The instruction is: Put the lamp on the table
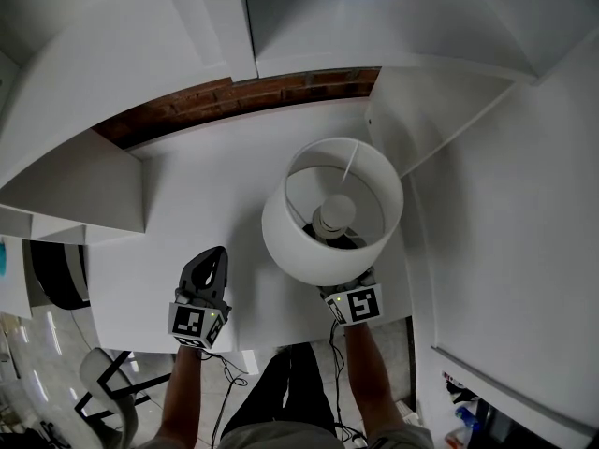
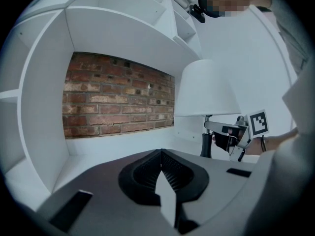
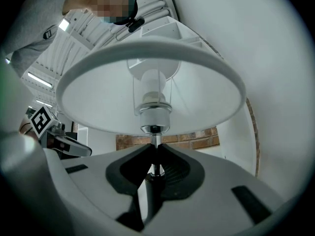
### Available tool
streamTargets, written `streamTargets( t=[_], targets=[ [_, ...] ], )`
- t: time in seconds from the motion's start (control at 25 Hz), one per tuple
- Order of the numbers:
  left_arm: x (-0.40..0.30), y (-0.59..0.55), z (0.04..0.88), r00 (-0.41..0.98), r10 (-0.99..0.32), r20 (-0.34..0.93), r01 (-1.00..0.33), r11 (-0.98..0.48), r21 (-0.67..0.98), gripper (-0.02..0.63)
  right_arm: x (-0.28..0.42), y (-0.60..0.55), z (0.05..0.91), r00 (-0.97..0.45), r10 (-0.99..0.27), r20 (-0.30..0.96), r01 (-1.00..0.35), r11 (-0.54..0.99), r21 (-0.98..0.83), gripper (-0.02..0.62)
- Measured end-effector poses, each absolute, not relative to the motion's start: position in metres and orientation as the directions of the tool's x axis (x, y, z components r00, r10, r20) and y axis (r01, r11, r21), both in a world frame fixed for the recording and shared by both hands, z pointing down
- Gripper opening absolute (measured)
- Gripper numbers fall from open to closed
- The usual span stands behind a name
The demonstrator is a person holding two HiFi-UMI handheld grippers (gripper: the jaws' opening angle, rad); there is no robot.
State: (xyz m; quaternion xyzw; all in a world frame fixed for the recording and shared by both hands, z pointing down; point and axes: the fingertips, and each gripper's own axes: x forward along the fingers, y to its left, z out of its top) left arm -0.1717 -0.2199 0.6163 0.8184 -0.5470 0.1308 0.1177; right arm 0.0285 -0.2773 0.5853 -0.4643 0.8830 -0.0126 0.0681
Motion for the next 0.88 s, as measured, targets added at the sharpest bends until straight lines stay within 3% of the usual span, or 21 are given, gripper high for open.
streamTargets(
  t=[0.88],
  targets=[
    [-0.174, -0.195, 0.613, 0.368, -0.863, 0.346, -0.924, -0.379, 0.037, 0.003, 0.025, -0.258, 0.59, -0.546, -0.827, -0.133, -0.825, 0.558, -0.087, 0.077]
  ],
)
